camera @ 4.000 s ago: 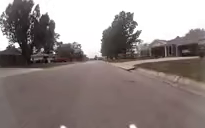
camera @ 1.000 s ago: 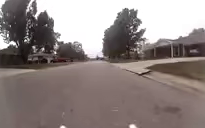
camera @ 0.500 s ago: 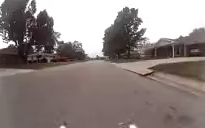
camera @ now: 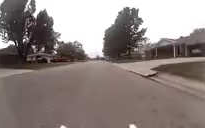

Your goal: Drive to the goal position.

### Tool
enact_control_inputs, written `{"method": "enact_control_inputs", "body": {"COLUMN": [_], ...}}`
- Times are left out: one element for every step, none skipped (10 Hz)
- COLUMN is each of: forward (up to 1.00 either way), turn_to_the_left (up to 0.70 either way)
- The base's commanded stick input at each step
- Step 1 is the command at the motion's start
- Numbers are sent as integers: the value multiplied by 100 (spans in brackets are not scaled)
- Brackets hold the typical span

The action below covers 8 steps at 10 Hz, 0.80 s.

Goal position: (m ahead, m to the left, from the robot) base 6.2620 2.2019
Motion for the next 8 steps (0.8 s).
{"method": "enact_control_inputs", "body": {"forward": [50,50,50,50,50,50,50,50], "turn_to_the_left": [0,0,0,0,0,0,0,0]}}
